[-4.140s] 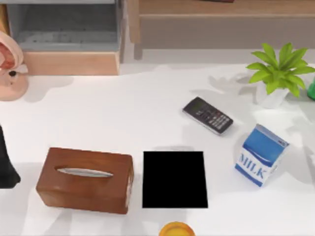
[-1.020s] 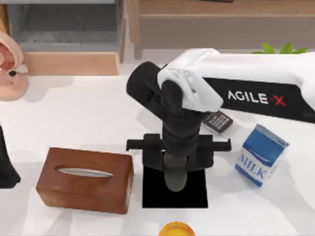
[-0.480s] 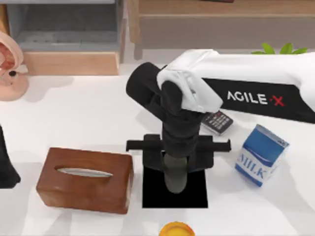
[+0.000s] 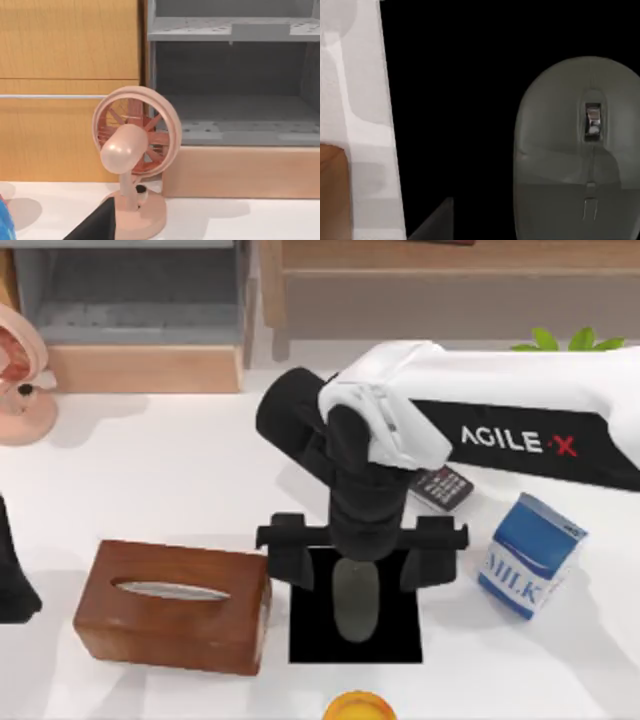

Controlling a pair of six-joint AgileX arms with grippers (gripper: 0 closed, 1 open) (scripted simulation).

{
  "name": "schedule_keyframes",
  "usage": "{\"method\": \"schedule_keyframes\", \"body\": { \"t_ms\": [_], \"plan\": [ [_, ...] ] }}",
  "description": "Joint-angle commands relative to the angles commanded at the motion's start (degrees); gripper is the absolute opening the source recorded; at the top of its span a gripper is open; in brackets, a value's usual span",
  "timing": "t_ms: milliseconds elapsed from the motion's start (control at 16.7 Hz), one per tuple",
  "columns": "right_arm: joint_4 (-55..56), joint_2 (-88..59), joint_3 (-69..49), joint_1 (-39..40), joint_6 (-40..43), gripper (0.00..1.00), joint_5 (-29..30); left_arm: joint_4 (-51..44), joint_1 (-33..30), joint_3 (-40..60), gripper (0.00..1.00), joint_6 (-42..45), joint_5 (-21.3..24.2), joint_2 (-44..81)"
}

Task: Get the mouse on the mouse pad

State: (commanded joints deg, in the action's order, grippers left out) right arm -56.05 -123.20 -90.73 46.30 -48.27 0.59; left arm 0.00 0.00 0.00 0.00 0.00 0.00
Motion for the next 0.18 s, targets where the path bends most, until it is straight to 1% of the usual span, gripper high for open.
{"method": "schedule_keyframes", "body": {
  "t_ms": [180],
  "plan": [
    [0.0, 0.0, 0.0, 0.0, 0.0, 1.0, 0.0, 0.0, 0.0, 0.0, 1.0, 0.0, 0.0, 0.0]
  ]
}}
